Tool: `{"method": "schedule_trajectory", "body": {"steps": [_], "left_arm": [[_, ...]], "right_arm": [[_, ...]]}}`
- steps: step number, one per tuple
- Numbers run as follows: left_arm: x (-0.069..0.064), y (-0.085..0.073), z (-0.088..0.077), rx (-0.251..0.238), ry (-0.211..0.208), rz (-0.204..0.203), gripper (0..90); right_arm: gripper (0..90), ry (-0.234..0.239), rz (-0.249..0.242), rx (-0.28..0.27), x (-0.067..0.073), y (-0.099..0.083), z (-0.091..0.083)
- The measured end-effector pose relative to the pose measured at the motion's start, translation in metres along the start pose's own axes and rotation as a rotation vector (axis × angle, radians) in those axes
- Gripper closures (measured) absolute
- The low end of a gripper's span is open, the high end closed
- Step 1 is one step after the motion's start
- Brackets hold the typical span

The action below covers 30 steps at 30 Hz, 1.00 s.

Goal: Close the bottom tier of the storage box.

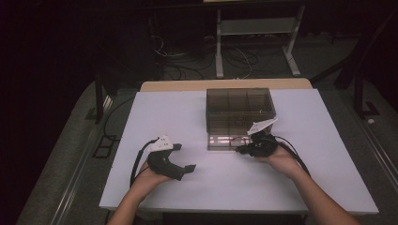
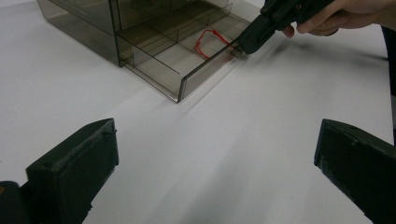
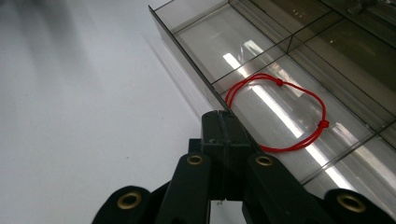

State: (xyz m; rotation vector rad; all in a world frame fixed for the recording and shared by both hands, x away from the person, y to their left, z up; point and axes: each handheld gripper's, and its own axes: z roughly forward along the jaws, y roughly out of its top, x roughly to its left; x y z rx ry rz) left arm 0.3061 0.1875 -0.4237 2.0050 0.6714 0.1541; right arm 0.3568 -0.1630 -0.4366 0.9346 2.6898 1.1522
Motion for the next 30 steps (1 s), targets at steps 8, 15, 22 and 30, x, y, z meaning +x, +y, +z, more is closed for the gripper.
{"method": "schedule_trajectory", "body": {"steps": [8,15,22,30], "left_arm": [[0.0,0.0,0.0,0.0,0.0,-0.001,0.0],[0.0003,-0.0001,0.0005,0.0,-0.002,-0.001,0.0],[0.0004,-0.0001,0.0007,0.002,-0.002,-0.002,0.0],[0.0004,-0.0001,0.001,0.003,-0.002,-0.003,0.0]], "right_arm": [[89.4,-0.009,0.004,-0.006,-0.0022,0.0016,0.0012],[89.4,-0.014,0.01,-0.01,-0.0044,0.003,0.0024],[89.5,-0.022,0.009,-0.014,-0.0062,0.0046,0.0036],[89.4,-0.04,0.018,-0.021,-0.0089,0.0077,0.006]]}}
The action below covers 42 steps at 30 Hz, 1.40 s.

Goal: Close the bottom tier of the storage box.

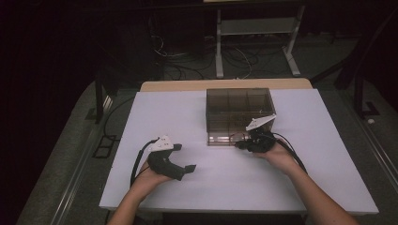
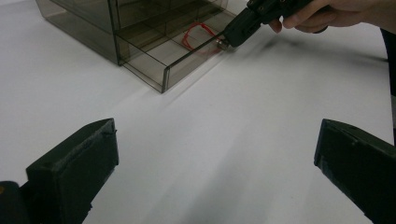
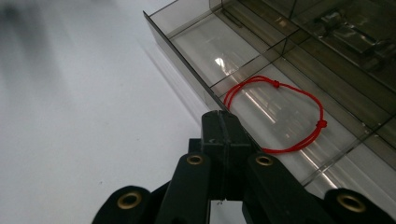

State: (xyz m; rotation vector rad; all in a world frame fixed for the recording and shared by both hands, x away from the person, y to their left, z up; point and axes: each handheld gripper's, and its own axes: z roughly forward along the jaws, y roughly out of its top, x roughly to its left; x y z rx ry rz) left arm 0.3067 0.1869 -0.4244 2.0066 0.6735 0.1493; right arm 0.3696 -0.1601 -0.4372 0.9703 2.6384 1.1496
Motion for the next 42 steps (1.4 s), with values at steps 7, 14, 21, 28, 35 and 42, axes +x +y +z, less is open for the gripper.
{"method": "schedule_trajectory", "body": {"steps": [7,14,21,28,35,42], "left_arm": [[0.001,0.0,0.0,-0.001,0.0,-0.002,0.0],[0.001,0.0,0.0,0.002,0.001,-0.002,0.0],[0.0,0.0,0.0,-0.001,0.003,-0.003,0.0],[0.001,0.0,0.0,-0.002,0.004,-0.003,0.0],[0.0,0.0,0.0,-0.001,0.004,-0.001,0.0],[0.0,0.0,0.0,0.0,0.004,-0.002,0.0]], "right_arm": [[89.4,-0.023,0.01,-0.008,-0.004,0.003,0.002],[89.4,-0.041,0.024,-0.021,-0.01,0.005,0.002],[89.5,-0.058,0.027,-0.031,-0.014,0.009,0.002],[89.5,-0.066,0.027,-0.039,-0.017,0.011,0.004],[89.5,-0.073,0.031,-0.042,-0.019,0.013,0.005],[89.5,-0.079,0.034,-0.05,-0.02,0.014,0.006]]}}
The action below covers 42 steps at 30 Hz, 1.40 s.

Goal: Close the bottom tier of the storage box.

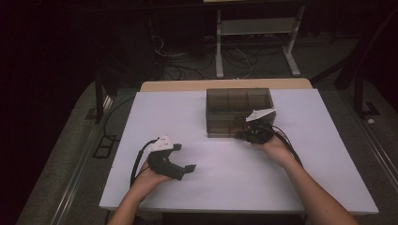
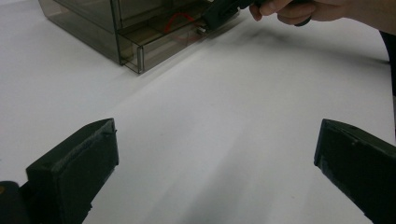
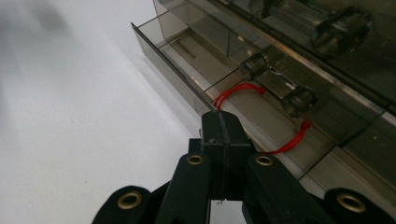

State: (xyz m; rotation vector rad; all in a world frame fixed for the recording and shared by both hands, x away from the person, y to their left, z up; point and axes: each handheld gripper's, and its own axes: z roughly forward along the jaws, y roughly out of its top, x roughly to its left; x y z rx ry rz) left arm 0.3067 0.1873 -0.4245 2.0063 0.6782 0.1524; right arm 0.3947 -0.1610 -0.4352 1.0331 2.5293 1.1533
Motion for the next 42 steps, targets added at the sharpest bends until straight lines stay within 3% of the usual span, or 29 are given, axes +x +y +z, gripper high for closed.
{"method": "schedule_trajectory", "body": {"steps": [22,29,42], "left_arm": [[0.0003,-0.0001,-0.0006,-0.003,0.001,-0.001,0.0],[0.0002,-0.0001,-0.0004,-0.002,0.0,0.0,0.0],[0.0004,-0.0004,-0.0002,-0.002,0.002,-0.003,0.0]], "right_arm": [[89.6,-0.011,0.011,-0.004,-0.0046,0.0001,-0.0006],[89.6,-0.035,-0.002,-0.014,-0.0045,0.001,0.0013],[89.6,-0.069,0.022,-0.029,-0.0082,0.005,0.0066]]}}
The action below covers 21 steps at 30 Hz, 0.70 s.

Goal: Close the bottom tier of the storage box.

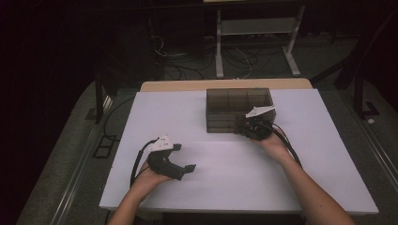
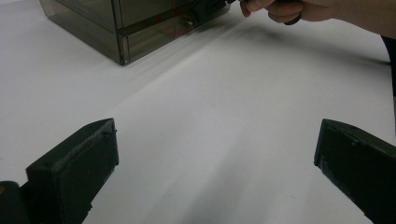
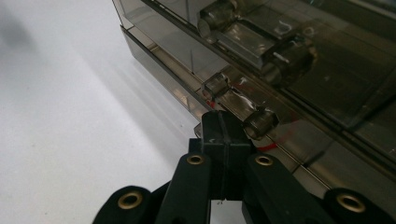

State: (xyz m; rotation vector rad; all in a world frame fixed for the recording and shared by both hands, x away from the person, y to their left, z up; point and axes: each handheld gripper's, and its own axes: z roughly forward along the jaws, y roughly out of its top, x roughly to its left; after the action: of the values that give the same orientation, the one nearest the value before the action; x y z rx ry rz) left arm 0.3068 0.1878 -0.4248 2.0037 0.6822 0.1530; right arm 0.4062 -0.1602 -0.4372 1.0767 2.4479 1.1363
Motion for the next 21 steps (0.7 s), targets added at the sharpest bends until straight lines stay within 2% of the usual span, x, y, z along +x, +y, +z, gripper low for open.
{"method": "schedule_trajectory", "body": {"steps": [7,10,15,21], "left_arm": [[-0.0002,0.0002,-0.0005,-0.002,0.001,0.0,0.0],[0.0,0.0,-0.0005,0.0,0.001,-0.001,0.0],[0.0001,0.0002,-0.0002,-0.001,0.0,-0.001,0.0],[0.0002,0.0001,-0.0009,-0.003,0.001,-0.001,0.0]], "right_arm": [[89.6,-0.036,-0.021,-0.002,0.0045,0.0004,0.0006],[89.6,-0.023,-0.015,0.009,0.0038,-0.0001,-0.0007],[89.6,-0.021,-0.044,0.052,0.008,-0.0028,0.0028],[89.7,-0.035,-0.03,0.034,0.0054,-0.0022,0.0045]]}}
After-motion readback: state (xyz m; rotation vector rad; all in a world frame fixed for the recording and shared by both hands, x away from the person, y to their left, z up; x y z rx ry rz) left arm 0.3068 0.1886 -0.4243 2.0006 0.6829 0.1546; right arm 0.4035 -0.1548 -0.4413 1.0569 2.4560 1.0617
